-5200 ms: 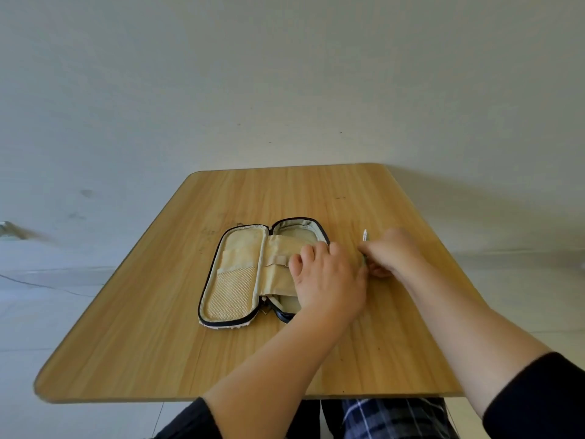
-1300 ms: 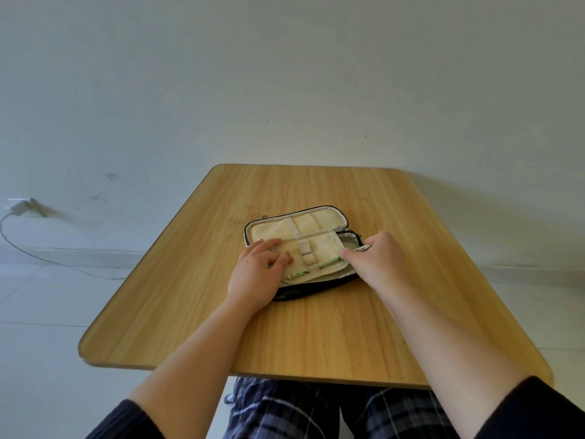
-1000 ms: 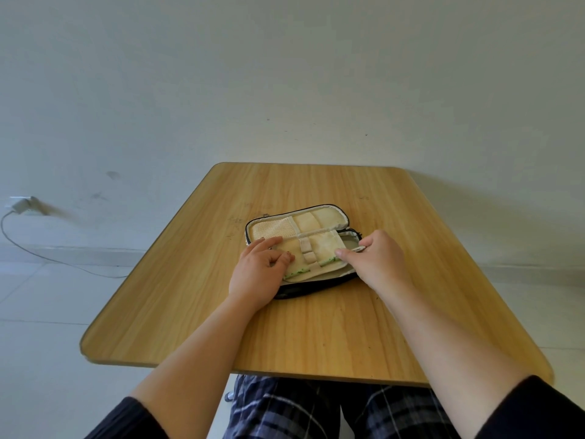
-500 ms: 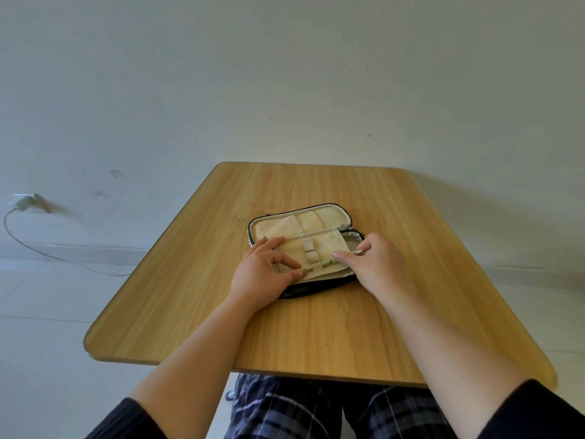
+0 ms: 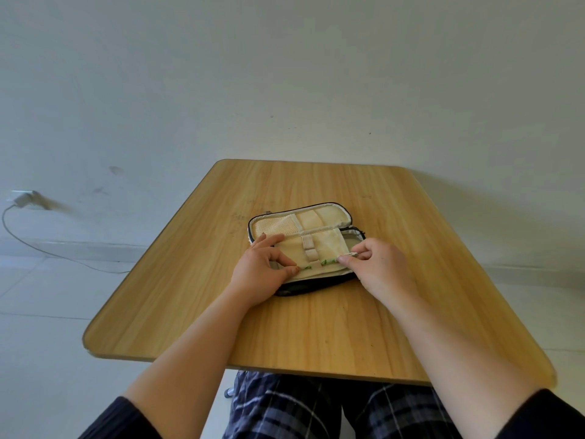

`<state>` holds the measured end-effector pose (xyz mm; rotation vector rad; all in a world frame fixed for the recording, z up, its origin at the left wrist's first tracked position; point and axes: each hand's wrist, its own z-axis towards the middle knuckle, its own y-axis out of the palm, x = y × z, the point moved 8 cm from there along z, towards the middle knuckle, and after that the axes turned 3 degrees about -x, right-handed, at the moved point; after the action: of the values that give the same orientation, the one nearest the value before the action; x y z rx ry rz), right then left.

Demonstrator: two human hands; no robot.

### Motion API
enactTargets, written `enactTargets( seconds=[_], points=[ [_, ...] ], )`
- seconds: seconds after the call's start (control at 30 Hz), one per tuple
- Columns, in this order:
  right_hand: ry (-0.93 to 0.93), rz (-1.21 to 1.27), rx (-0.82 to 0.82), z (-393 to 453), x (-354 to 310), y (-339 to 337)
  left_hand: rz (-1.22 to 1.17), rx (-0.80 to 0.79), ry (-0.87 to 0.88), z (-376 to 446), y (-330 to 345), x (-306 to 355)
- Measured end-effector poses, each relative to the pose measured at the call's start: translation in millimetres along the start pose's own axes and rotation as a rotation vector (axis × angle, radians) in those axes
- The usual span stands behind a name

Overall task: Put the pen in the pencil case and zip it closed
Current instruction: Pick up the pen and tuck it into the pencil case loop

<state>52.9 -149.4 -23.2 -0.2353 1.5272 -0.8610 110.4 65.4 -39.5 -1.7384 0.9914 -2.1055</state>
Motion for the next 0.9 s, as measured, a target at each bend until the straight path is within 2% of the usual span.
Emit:
enactTargets(
  seconds=[0.37, 0.9],
  points=[
    [0.007, 0.047, -0.007, -1.2, 2.0, 3.8, -0.034, -0.011, -0.010, 0.3, -3.7, -4.3],
    [0.000, -0.009, -0.050, -1.3, -2.1, 9.3, 0.001, -0.027, -0.018, 0.6, -5.8, -5.8]
  ],
)
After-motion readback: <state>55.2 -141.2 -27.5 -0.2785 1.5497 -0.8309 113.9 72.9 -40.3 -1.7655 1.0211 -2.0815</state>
